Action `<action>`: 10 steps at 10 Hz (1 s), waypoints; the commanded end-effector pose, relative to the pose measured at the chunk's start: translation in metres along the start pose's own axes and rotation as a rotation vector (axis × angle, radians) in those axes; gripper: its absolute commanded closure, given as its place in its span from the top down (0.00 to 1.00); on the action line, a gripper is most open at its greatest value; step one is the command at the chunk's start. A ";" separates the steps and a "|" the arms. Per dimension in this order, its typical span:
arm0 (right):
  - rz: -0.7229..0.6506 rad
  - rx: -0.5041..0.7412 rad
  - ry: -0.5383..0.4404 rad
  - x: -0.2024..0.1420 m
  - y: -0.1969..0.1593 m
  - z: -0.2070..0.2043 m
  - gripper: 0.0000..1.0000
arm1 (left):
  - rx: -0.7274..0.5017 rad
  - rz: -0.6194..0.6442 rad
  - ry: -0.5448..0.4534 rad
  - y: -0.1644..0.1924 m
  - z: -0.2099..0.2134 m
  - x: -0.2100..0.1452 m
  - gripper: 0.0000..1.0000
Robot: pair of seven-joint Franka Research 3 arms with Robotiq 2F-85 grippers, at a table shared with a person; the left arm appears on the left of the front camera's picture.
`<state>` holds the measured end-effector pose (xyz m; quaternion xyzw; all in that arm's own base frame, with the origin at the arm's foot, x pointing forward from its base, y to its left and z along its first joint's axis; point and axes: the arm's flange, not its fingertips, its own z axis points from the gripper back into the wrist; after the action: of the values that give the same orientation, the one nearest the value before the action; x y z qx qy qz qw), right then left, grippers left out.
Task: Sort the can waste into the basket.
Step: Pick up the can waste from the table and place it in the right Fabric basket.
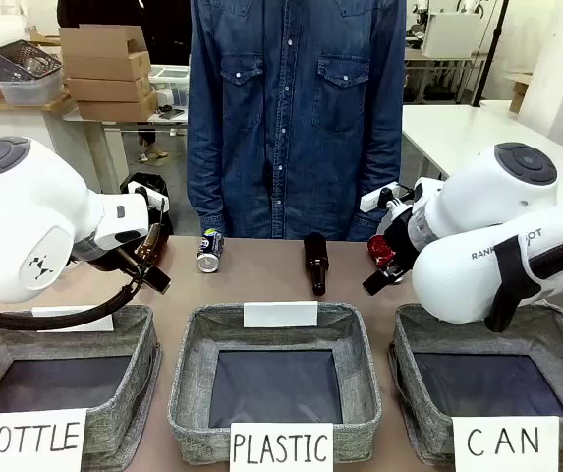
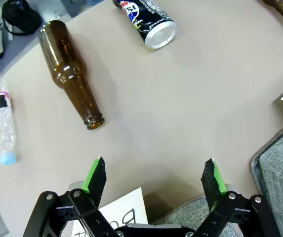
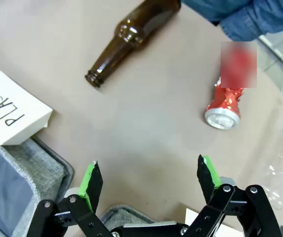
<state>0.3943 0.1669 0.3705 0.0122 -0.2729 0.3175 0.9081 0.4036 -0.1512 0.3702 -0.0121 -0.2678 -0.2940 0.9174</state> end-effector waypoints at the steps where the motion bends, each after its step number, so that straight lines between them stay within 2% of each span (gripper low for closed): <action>1: 0.000 0.000 0.000 0.000 0.000 0.000 1.00 | 0.000 0.000 0.000 0.000 0.000 0.000 1.00; 10: 0.000 0.000 0.000 0.000 0.000 0.000 1.00 | 0.000 0.001 0.000 0.000 0.000 0.000 1.00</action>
<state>0.3943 0.1669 0.3705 0.0120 -0.2729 0.3177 0.9080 0.4037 -0.1511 0.3702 -0.0122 -0.2678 -0.2936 0.9176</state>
